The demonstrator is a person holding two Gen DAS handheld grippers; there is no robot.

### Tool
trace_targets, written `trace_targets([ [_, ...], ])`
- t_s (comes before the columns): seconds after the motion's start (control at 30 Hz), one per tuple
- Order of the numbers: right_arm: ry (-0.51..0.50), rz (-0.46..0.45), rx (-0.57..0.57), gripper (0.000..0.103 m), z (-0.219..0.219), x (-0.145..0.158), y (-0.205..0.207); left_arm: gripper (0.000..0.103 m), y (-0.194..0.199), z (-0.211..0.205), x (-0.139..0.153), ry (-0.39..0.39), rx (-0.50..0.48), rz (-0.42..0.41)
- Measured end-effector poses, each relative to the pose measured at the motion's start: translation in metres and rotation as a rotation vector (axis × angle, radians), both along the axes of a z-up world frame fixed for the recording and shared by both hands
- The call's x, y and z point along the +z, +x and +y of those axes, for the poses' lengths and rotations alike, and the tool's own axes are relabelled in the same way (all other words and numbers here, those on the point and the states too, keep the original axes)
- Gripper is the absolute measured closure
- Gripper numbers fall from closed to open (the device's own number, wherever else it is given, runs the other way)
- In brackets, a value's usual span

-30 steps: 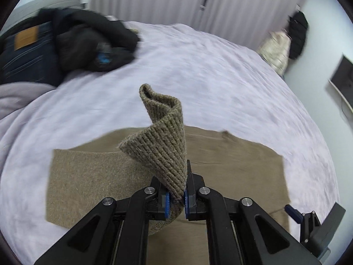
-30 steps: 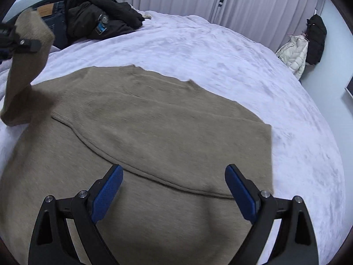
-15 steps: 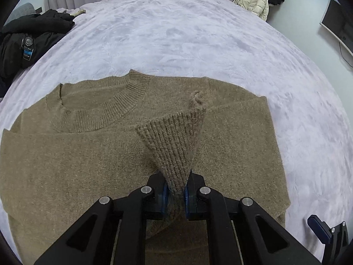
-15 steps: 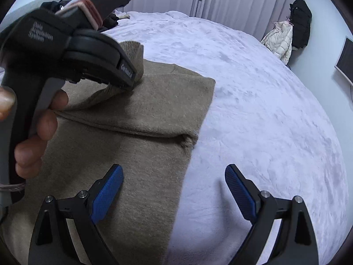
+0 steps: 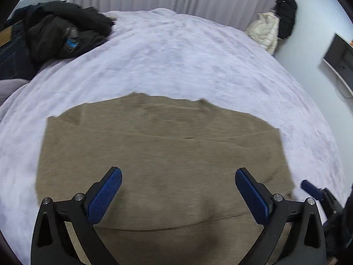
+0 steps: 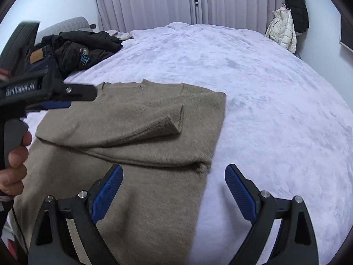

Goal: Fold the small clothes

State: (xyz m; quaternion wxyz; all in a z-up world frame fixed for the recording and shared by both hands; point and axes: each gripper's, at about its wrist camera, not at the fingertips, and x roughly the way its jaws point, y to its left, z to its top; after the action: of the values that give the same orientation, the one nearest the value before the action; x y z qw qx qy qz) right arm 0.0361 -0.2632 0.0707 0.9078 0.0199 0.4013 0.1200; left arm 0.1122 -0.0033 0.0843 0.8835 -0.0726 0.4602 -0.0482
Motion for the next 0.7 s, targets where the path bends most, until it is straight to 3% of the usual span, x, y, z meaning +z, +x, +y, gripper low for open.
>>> trace_targets([
  [0.1, 0.130, 0.047, -0.021, 0.008, -0.002, 0.000, 0.032, 0.000, 0.002, 0.050, -0.018, 0.025, 0.148, 0.044],
  [0.17, 0.212, 0.119, -0.055, 0.013, -0.004, -0.008, 0.053, 0.000, 0.002, 0.076, -0.034, 0.016, 0.218, 0.086],
  [0.23, 0.304, 0.216, -0.063, 0.033, -0.002, -0.022, 0.069, 0.000, -0.001, 0.091, -0.049, -0.002, 0.231, 0.117],
  [0.3, 0.332, 0.265, -0.079, 0.037, 0.006, -0.033, 0.076, 0.000, -0.002, 0.091, -0.061, 0.016, 0.211, 0.131],
  [0.37, 0.277, 0.253, -0.088, 0.038, 0.020, -0.035, 0.081, 0.000, -0.001, 0.083, -0.066, 0.074, 0.192, 0.124],
  [0.4, 0.265, 0.239, -0.087, 0.055, 0.023, -0.035, 0.083, 0.000, -0.001, 0.079, -0.064, 0.089, 0.184, 0.122],
  [0.43, 0.267, 0.244, -0.079, 0.093, 0.026, -0.034, 0.085, 0.000, 0.000, 0.077, -0.060, 0.080, 0.173, 0.120],
  [0.47, 0.286, 0.247, -0.085, 0.094, 0.027, -0.032, 0.086, 0.000, -0.002, 0.077, -0.054, 0.044, 0.160, 0.107],
  [0.53, 0.296, 0.166, -0.095, 0.094, 0.022, -0.018, 0.077, 0.000, -0.006, 0.079, -0.042, -0.003, 0.153, 0.070],
  [0.6, 0.251, 0.091, -0.110, 0.094, 0.018, -0.008, 0.065, 0.000, -0.004, 0.075, -0.046, 0.020, 0.143, 0.077],
  [0.67, 0.211, 0.106, -0.133, 0.094, 0.012, -0.015, 0.066, 0.000, 0.006, 0.065, -0.068, 0.081, 0.105, 0.148],
  [0.7, 0.230, 0.136, -0.138, 0.093, 0.007, -0.023, 0.070, 0.000, 0.009, 0.060, -0.072, 0.117, 0.094, 0.143],
])
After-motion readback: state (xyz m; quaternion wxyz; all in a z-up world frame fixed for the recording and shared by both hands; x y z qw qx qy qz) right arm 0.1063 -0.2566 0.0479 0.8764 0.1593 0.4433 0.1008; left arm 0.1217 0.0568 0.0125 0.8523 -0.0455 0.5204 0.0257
